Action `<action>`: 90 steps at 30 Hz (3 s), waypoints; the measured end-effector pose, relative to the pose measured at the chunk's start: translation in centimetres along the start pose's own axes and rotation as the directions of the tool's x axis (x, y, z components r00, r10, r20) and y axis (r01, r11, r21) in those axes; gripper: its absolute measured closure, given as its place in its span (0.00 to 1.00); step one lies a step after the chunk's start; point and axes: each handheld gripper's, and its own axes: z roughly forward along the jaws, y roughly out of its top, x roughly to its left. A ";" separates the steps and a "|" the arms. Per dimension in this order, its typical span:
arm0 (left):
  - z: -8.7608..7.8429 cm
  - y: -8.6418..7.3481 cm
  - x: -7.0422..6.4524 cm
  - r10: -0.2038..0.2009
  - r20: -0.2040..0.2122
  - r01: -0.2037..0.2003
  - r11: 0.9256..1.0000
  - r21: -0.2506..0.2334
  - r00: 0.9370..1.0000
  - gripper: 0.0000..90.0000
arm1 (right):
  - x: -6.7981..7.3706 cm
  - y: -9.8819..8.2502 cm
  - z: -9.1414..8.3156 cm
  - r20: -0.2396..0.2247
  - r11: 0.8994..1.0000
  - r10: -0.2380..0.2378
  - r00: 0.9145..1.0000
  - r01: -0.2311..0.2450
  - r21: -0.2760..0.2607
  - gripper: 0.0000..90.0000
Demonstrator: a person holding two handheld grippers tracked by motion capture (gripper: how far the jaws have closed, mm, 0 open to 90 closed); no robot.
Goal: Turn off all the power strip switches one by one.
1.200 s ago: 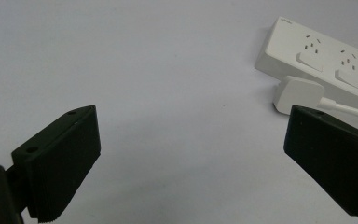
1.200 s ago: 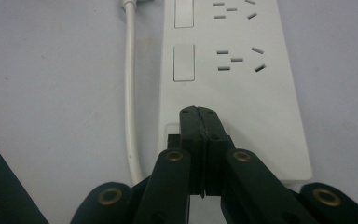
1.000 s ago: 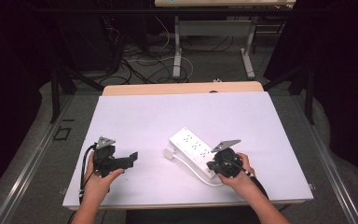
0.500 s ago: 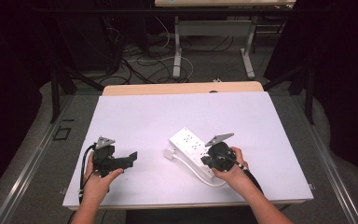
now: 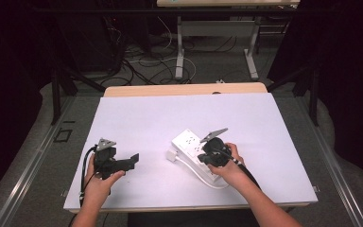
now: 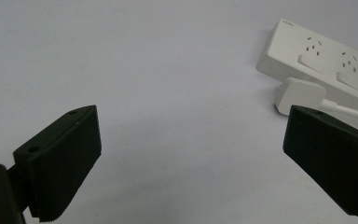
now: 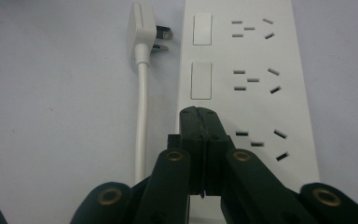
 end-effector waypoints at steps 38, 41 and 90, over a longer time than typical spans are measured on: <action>-0.1 0.0 0.0 0.005 0.000 -0.005 1.000 -0.002 1.000 0.05 | -0.7 1.1 2.1 -0.002 0.997 -0.020 1.000 0.020 0.075 1.00; -0.1 0.0 0.1 0.000 -0.001 0.000 1.000 -0.004 1.000 0.05 | -0.7 1.1 2.1 -0.005 0.997 -0.005 1.000 0.006 0.076 1.00; -0.1 0.0 0.2 0.000 -0.006 0.000 1.000 -0.007 1.000 0.05 | -0.3 3.2 1.3 -0.001 0.999 -0.020 1.000 0.020 0.045 1.00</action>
